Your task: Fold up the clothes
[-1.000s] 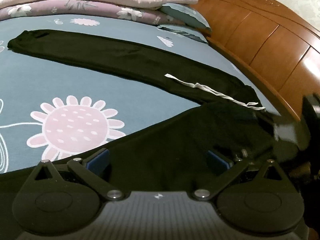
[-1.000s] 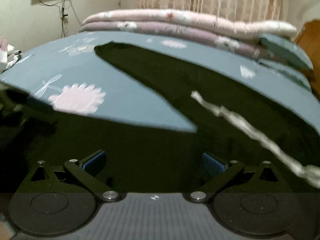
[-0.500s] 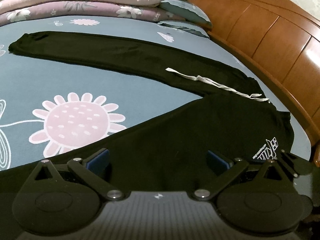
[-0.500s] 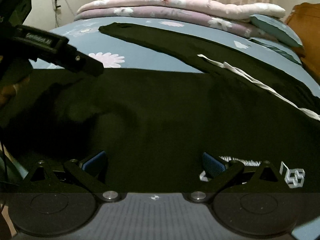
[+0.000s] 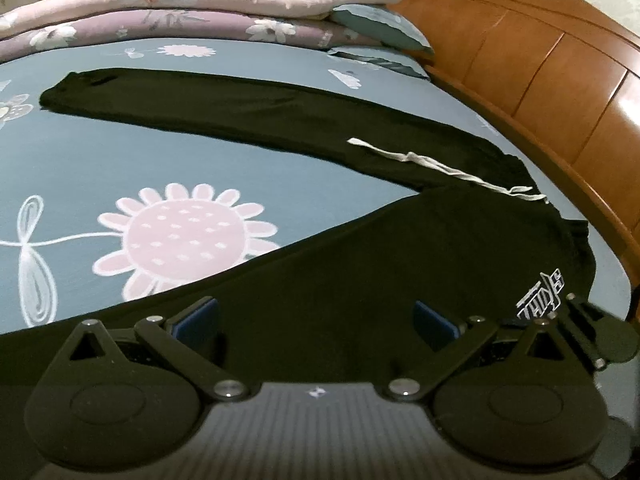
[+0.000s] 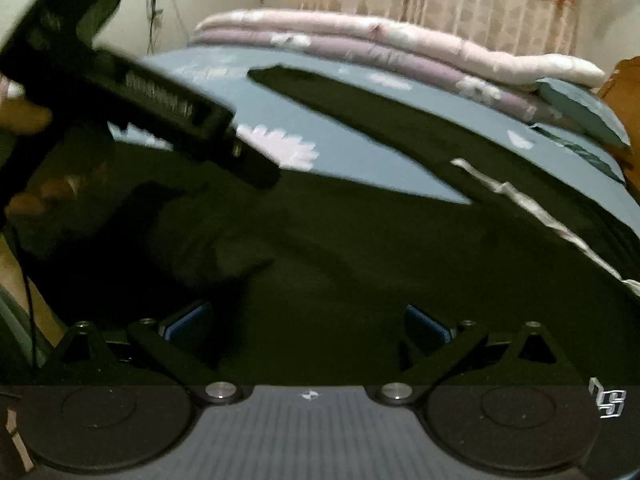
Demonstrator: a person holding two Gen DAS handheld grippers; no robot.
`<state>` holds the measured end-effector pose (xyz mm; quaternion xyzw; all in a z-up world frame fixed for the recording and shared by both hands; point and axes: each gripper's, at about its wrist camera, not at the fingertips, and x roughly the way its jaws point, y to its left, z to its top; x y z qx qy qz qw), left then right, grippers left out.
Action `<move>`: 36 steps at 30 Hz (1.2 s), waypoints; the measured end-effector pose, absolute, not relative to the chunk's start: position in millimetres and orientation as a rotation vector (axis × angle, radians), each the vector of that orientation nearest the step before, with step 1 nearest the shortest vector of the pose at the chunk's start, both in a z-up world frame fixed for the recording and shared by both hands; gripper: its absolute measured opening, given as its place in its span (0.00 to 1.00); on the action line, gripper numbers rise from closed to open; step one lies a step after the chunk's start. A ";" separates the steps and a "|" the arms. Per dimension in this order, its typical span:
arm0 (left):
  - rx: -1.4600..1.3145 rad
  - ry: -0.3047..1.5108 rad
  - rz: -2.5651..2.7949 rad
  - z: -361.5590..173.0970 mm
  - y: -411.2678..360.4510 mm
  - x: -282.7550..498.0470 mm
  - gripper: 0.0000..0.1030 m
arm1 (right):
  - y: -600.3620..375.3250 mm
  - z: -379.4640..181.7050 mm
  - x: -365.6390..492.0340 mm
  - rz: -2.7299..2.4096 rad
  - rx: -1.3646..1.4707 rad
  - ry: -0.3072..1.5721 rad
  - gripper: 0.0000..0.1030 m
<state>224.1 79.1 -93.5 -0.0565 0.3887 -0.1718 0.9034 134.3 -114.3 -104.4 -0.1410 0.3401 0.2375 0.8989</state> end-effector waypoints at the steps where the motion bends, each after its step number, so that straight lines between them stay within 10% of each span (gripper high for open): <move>1: -0.111 0.802 -0.350 -93.0 82.0 221.9 0.99 | -111.8 -108.1 132.4 0.496 -0.298 0.722 1.00; 36: -0.122 0.766 -0.282 -85.5 120.5 198.6 0.99 | -105.3 -107.9 150.2 0.476 -0.123 0.772 1.00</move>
